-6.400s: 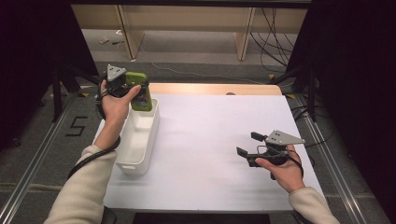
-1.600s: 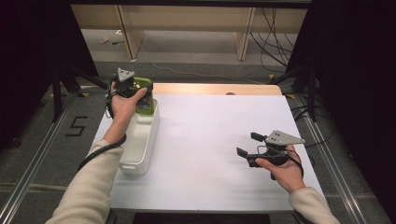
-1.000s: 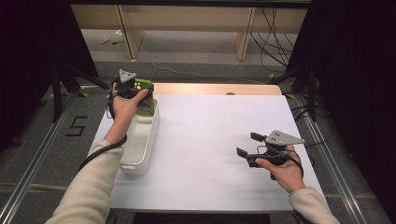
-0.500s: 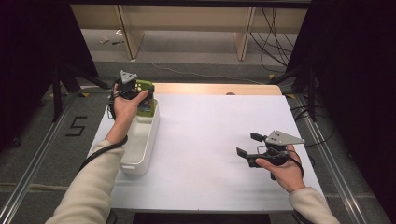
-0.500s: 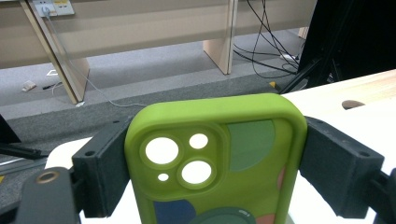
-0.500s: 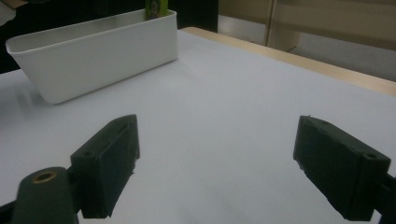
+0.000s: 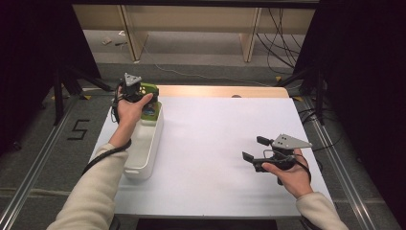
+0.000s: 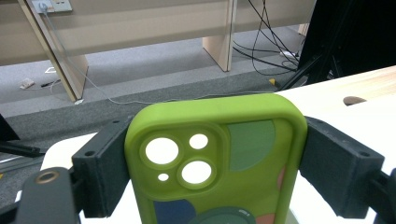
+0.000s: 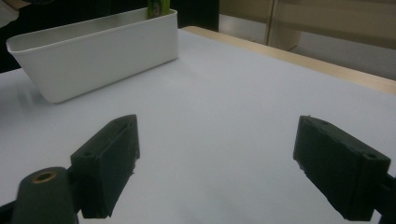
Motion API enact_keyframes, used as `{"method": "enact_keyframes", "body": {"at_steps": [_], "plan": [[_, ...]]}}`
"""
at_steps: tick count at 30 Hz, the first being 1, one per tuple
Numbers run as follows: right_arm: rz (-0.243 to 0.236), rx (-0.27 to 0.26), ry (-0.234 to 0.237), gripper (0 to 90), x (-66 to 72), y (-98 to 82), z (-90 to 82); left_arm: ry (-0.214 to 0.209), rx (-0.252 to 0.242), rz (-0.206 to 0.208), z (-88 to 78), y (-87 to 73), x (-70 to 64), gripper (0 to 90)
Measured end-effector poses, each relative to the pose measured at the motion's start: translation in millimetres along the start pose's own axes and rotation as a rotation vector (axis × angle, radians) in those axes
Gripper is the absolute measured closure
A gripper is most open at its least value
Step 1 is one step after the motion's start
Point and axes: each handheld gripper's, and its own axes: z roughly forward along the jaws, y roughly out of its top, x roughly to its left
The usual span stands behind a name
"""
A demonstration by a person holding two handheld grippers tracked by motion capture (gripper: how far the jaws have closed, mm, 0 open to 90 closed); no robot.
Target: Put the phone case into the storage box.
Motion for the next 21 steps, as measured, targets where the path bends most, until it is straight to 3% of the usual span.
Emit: {"method": "enact_keyframes", "body": {"at_steps": [21], "plan": [[-0.001,0.001,0.002,15.6,0.0,-0.2,0.4,-0.004,0.028,0.008,5.6,-6.1,-0.7,15.7]]}}
